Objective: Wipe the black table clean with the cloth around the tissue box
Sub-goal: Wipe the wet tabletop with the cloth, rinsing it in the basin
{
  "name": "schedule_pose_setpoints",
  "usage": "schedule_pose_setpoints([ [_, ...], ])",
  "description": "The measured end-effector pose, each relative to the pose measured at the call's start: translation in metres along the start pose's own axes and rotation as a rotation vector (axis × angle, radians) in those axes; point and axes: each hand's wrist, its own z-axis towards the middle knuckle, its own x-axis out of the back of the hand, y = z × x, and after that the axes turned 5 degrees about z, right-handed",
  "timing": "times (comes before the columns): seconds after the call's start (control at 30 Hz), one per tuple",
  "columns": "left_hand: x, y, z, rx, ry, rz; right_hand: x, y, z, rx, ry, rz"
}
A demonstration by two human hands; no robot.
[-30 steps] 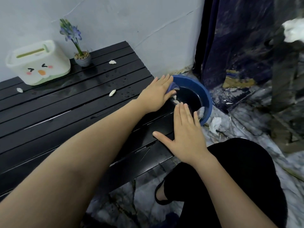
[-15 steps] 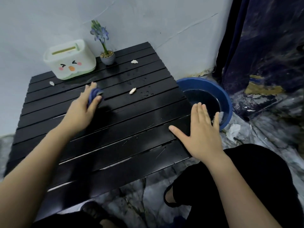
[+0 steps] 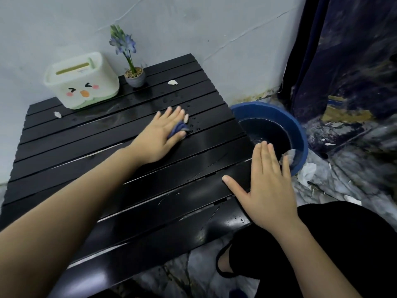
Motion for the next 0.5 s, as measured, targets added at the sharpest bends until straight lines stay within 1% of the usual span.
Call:
schedule_pose_setpoints([
  [0.1,-0.007,0.039,0.054,-0.072,-0.001,0.014,0.0,0.0,-0.001,-0.002,0.0,-0.001],
  [0.23,-0.012,0.085,0.108,-0.117,-0.008,-0.002,-0.001,0.0,0.0,0.005,0.02,0.021],
  [0.3,-0.011,0.091,0.118,-0.069,0.032,-0.131,-0.001,0.0,0.0,0.008,0.018,0.021],
  [0.4,-0.002,0.087,0.113,0.085,0.183,-0.487,-0.001,0.001,0.0,0.007,0.012,0.025],
  [0.43,0.004,0.083,0.106,0.12,0.244,-0.568,-0.001,0.002,0.0,0.007,0.011,0.03],
  [0.5,0.018,0.068,0.088,0.16,0.332,-0.655,-0.002,0.003,0.0,0.007,0.002,0.042],
])
